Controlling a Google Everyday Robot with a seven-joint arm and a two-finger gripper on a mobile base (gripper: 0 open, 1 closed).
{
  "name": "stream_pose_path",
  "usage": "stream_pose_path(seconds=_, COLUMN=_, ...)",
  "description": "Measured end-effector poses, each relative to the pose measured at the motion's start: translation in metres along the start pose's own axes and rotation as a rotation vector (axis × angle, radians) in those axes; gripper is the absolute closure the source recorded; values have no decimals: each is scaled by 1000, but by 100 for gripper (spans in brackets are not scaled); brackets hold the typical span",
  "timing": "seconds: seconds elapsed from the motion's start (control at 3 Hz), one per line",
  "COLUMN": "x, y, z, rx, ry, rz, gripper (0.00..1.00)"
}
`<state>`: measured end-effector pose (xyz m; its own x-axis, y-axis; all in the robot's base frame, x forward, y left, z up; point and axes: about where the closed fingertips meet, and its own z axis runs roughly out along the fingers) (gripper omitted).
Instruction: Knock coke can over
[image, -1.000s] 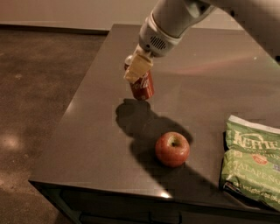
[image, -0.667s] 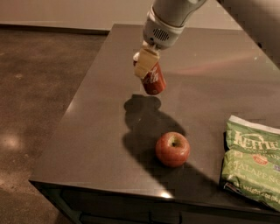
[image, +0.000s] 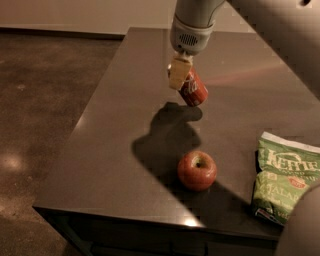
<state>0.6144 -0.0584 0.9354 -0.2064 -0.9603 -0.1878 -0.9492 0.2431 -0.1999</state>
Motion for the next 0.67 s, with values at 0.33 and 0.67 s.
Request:
stream_pose_path(seconds=0.33, x=13, y=-5, z=11, rx=-2, ry=77, rz=-5, gripper=83)
stream_pose_path(seconds=0.67, x=23, y=-7, z=22, rx=0, ry=139, rz=-13, gripper=59)
